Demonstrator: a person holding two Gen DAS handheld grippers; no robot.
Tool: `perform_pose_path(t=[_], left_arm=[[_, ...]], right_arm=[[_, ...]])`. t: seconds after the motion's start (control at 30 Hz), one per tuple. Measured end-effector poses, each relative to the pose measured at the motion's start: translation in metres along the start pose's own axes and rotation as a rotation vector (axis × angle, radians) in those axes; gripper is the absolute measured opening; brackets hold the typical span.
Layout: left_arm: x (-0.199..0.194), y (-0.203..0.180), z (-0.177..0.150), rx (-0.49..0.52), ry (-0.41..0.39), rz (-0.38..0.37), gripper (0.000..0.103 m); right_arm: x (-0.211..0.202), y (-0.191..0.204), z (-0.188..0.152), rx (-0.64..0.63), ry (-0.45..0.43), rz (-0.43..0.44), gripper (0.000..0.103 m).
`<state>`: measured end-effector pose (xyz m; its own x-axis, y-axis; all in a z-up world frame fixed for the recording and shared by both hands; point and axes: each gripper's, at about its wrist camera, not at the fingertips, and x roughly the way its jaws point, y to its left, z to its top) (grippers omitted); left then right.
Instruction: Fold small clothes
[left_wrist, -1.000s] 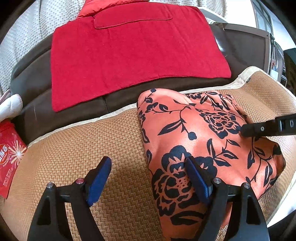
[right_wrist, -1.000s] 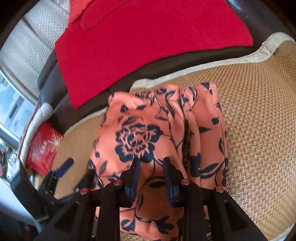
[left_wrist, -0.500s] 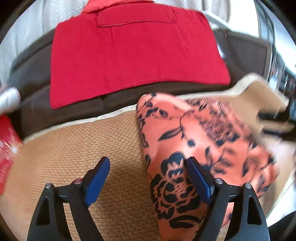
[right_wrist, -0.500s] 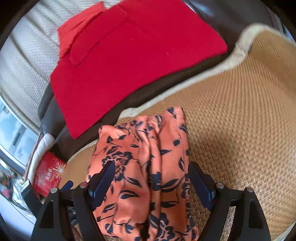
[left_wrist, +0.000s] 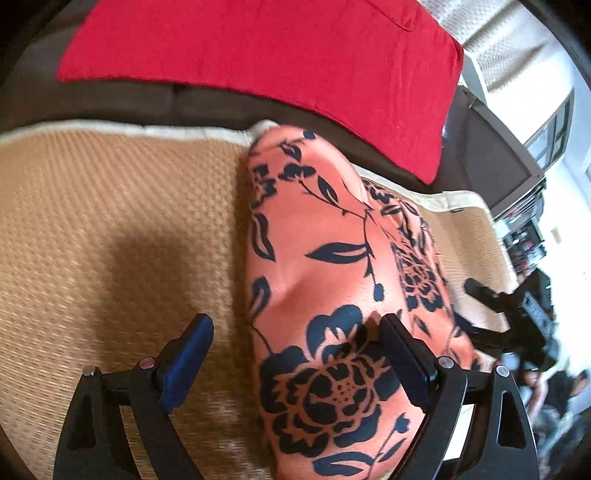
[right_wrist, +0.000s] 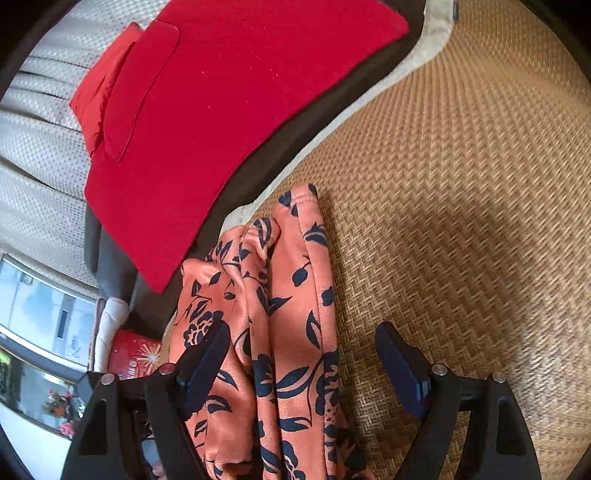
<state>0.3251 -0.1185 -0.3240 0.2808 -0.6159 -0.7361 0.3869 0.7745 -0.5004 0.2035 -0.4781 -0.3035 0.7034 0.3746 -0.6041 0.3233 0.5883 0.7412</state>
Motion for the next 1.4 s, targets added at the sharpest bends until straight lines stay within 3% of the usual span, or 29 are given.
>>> perform_pose_path(t=[0.1,0.3,0.5,0.6,0.67,0.9,1.27,1.33,1.4], left_arm=[[0.006,0.0,-0.001,-0.017,0.025,-0.058,0.091],[0.016,-0.015,0.0,0.022,0.025,-0.069,0.091],[0.024,-0.031,-0.002,0.059,0.006,-0.028,0.077],[0.025,-0.04,-0.003,0.087,-0.02,-0.011,0.068],[0.023,-0.045,-0.004,0.099,-0.038,-0.009,0.064],[0.011,-0.06,-0.012,0.17,-0.098,0.019,0.051],[-0.029,-0.052,-0.024,0.175,-0.203,0.101,0.049],[-0.024,-0.046,-0.026,0.16,-0.171,0.145,0.052],[-0.007,-0.041,-0.027,0.155,-0.123,0.251,0.065]], right_arm=[[0.008,0.003,0.0,-0.006,0.031,0.052,0.084],[0.028,0.018,-0.002,-0.028,0.068,0.09,0.084],[0.052,0.052,-0.015,-0.145,0.054,0.002,0.079],[0.063,0.066,-0.022,-0.234,0.043,-0.077,0.069],[0.065,0.071,-0.026,-0.269,0.031,-0.099,0.056],[0.063,0.103,-0.039,-0.384,-0.05,-0.136,0.048],[0.076,0.157,-0.062,-0.475,-0.094,-0.031,0.047],[0.089,0.161,-0.066,-0.474,-0.065,-0.042,0.047],[0.102,0.153,-0.063,-0.442,-0.007,-0.09,0.05]])
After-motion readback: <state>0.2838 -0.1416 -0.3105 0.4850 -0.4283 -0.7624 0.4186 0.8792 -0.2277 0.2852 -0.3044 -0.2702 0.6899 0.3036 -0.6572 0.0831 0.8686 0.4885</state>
